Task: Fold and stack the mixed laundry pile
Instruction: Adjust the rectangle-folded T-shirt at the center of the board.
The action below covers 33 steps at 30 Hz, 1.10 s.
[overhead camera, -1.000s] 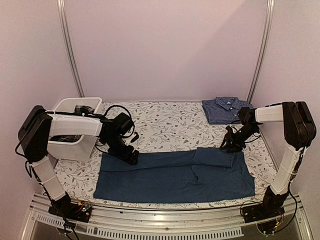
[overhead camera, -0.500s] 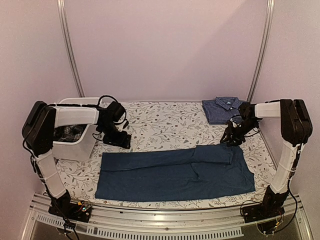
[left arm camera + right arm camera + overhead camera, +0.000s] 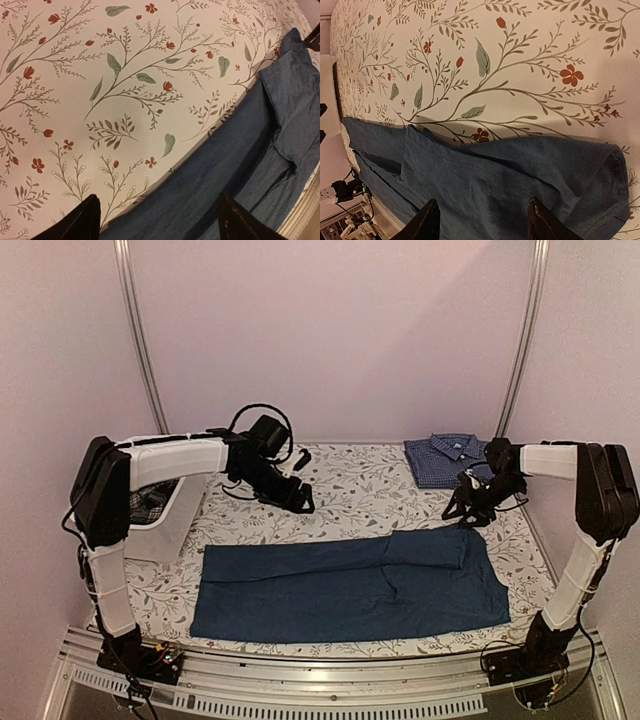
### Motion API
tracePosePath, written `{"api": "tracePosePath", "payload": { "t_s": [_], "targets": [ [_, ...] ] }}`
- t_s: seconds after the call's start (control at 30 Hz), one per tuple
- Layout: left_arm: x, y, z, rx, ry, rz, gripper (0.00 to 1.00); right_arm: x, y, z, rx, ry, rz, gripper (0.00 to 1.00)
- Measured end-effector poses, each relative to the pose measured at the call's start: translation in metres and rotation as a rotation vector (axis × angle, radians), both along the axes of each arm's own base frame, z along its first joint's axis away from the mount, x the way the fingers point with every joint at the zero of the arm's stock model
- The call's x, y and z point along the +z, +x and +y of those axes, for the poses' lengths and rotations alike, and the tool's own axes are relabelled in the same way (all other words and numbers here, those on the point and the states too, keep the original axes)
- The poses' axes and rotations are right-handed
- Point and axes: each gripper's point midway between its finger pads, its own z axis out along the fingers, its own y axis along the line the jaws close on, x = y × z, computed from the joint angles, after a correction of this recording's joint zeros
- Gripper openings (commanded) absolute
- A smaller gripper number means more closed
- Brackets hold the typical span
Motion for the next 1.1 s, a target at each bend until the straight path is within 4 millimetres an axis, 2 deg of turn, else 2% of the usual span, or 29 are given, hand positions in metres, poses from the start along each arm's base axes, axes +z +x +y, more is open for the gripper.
{"api": "tracePosePath", "payload": {
  "t_s": [0.1,0.23,0.47,0.67,0.9,0.97,1.03,1.1],
  "targets": [
    [-0.013,-0.004,-0.013,-0.04,0.013,0.015,0.8,-0.008,-0.001,0.0,-0.002,0.0,0.025,0.59],
    [-0.023,-0.01,-0.016,-0.064,0.033,0.033,0.81,-0.023,-0.007,0.002,0.004,-0.003,0.079,0.56],
    [-0.025,-0.01,-0.015,-0.069,0.042,0.026,0.81,-0.042,-0.045,0.012,0.029,0.013,0.185,0.38],
    [-0.036,-0.016,-0.01,-0.073,0.059,0.047,0.81,-0.034,-0.088,0.016,0.027,0.016,0.228,0.31],
    [-0.058,-0.031,0.001,-0.076,0.085,0.093,0.81,-0.017,-0.133,0.018,0.004,0.036,0.251,0.29],
    [-0.062,-0.035,0.003,-0.078,0.088,0.103,0.81,-0.015,-0.145,0.023,0.017,0.048,0.265,0.31],
    [-0.062,-0.038,0.003,-0.083,0.08,0.111,0.8,-0.013,-0.155,0.028,0.028,0.063,0.282,0.38],
    [-0.057,-0.037,-0.004,-0.089,0.042,0.11,0.79,-0.008,-0.156,0.031,0.031,0.07,0.271,0.4]
  ]
}}
